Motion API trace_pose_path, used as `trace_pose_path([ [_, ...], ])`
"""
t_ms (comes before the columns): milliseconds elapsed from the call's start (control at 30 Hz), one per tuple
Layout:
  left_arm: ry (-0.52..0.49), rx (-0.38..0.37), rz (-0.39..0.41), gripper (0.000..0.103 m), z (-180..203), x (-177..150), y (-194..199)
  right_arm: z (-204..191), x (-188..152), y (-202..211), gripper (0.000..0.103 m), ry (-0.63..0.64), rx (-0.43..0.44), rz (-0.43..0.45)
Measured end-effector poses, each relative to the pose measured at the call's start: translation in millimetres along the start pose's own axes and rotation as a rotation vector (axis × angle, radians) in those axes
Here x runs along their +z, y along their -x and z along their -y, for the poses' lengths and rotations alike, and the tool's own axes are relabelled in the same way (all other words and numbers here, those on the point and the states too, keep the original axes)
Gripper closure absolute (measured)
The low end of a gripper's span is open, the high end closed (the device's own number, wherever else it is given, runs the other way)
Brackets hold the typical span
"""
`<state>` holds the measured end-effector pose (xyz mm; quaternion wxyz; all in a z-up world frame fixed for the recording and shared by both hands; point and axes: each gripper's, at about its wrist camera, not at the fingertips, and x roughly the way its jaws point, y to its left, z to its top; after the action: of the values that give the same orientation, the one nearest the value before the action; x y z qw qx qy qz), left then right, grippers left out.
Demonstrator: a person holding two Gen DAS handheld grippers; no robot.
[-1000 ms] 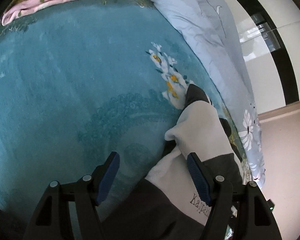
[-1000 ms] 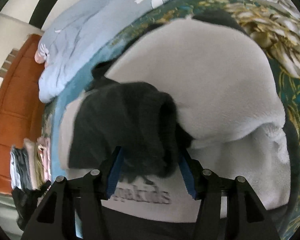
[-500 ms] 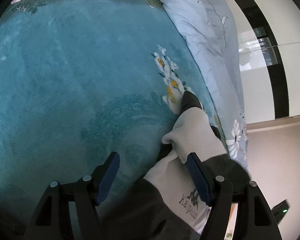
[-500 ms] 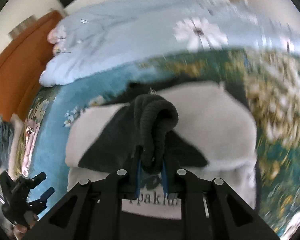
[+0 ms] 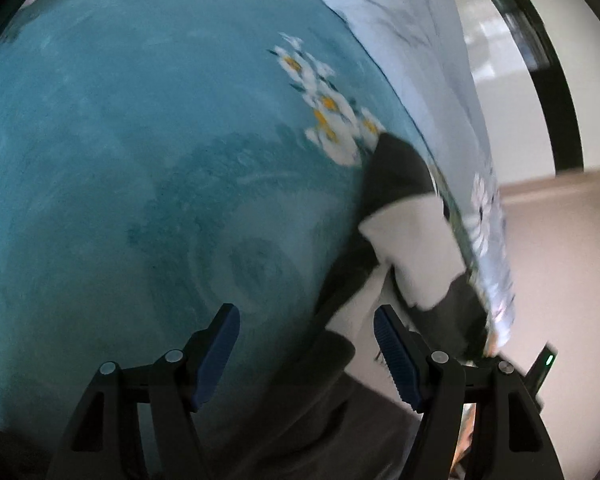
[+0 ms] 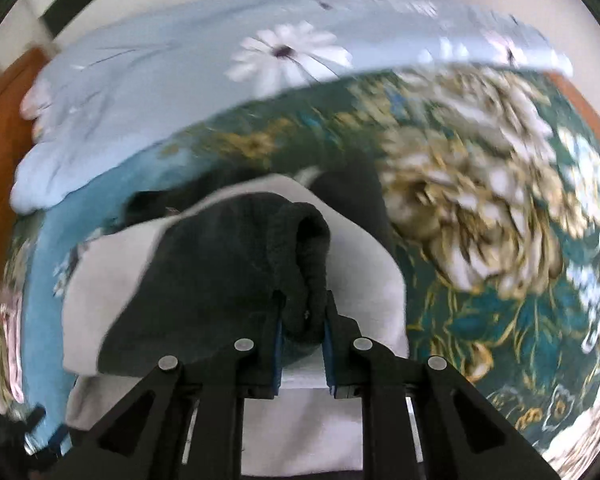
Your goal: Fold clothes
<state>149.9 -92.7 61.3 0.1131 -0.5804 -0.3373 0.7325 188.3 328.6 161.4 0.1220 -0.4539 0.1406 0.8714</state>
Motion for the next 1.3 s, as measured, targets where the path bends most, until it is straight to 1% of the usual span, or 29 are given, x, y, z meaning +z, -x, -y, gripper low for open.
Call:
trace_pose_path([
  [100,-0.038,0.014,-0.027,0.030,5.4,-3.7,-6.1,13.7,-5.0,-10.0,0.085,-0.034,-0.006,-0.044],
  [200,-0.066,0.029,-0.043,0.030,9.5,-6.5,-8.0,27.5,-10.0,-20.1,0.081,-0.068,-0.012,-0.088],
  [300,-0.090,0.049,-0.075,0.029,12.4,-10.3,-12.5,41.2,-15.0,-30.1,0.071,-0.102,-0.018,-0.132],
  [367,-0.109,0.082,-0.106,0.029,14.1,-15.6,-15.6,49.0,-31.7,-21.2,0.057,-0.090,0.025,-0.156],
  [467,-0.147,0.121,-0.154,0.030,16.8,-22.8,-19.9,62.5,-65.2,-16.4,0.054,-0.063,0.082,-0.233],
  [567,-0.150,0.148,-0.225,0.030,12.9,-29.9,-26.1,87.3,-106.0,-11.1,0.052,-0.085,0.090,-0.292],
  [633,-0.136,0.165,-0.262,0.031,7.8,-33.6,-29.0,109.0,-130.1,-9.8,0.052,-0.153,0.110,-0.332],
  [767,-0.097,0.199,-0.319,0.031,-3.3,-40.4,-31.8,132.4,-160.4,-4.9,0.052,-0.234,0.168,-0.359],
  [867,-0.094,0.209,-0.335,0.031,-5.1,-44.6,-30.1,138.4,-173.2,-2.1,0.051,-0.253,0.204,-0.370],
  [1033,-0.111,0.244,-0.397,0.031,-5.9,-55.5,-31.5,141.1,-194.6,0.0,0.051,-0.302,0.284,-0.401],
  [1100,-0.111,0.255,-0.418,0.031,-6.6,-58.6,-32.6,139.9,-203.3,3.1,0.051,-0.295,0.307,-0.404],
  [1233,-0.114,0.266,-0.436,0.032,-7.2,-62.3,-31.3,142.9,-215.5,12.2,0.052,-0.278,0.357,-0.425],
  [1300,-0.126,0.282,-0.443,0.035,-5.8,-64.6,-31.1,146.4,-220.5,15.5,0.052,-0.286,0.385,-0.431],
])
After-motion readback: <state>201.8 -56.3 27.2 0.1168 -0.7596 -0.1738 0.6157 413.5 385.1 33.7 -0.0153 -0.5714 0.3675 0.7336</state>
